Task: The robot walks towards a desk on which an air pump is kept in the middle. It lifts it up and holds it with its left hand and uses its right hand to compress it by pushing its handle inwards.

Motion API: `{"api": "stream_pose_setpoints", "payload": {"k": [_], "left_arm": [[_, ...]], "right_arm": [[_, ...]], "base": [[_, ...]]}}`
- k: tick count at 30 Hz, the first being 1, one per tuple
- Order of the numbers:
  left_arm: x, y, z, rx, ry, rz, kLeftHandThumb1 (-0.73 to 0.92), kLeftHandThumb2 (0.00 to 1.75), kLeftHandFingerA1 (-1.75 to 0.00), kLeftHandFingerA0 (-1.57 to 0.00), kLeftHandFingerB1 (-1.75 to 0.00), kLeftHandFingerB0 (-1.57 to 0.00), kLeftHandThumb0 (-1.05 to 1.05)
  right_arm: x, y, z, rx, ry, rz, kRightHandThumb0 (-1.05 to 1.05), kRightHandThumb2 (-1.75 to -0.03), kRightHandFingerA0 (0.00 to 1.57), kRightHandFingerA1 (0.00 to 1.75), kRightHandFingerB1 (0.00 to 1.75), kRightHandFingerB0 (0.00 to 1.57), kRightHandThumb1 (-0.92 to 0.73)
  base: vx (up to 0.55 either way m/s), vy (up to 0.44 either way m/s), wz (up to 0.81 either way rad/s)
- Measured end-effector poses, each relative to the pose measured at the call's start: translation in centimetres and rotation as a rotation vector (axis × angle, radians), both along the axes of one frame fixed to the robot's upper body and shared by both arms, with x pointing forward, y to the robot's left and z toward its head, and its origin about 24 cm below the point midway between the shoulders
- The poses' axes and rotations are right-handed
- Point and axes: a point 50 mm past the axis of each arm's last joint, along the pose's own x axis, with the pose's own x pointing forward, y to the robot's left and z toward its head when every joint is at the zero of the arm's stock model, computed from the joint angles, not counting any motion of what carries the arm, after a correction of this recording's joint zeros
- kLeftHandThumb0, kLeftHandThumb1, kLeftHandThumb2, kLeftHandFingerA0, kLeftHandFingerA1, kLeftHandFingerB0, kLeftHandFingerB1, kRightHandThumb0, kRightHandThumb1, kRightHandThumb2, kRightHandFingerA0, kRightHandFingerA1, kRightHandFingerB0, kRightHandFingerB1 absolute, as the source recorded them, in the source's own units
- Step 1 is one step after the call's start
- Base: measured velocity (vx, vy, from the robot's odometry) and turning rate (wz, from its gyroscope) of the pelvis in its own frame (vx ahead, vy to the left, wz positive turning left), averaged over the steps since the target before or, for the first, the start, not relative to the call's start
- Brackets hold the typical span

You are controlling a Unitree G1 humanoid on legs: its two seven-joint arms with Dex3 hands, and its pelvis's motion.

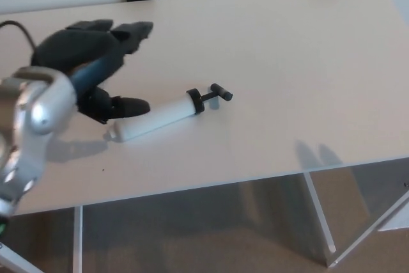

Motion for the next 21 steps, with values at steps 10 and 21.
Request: {"api": "stream_pose_setpoints", "payload": {"k": [10, 21], "left_arm": [[-4.1, 3.7, 1.0, -0.14, -0.062, 0.047, 0.49, 0.9, -0.09, 0.0, -0.16, 0.0, -0.8], [-9.1, 9.4, -2.3, -0.292, 0.1, 0.236, 0.63, 0.98, -0.5, -0.03, -0.54, -0.17, -0.77]], "right_arm": [[-2.5, -1.5, -0.8, -0.027, 0.065, -0.046, -0.9, -1.12, 0.08, 0.31, 0.21, 0.08, -0.7], [-4.7, -2.6, -1.7, -0.051, 0.154, -0.092, -0.88, -1.12, 0.08, 0.33, 0.24, 0.08, -0.72]], "base": [[0.0, 0.0, 0.0], [0.0, 0.0, 0.0]]}}
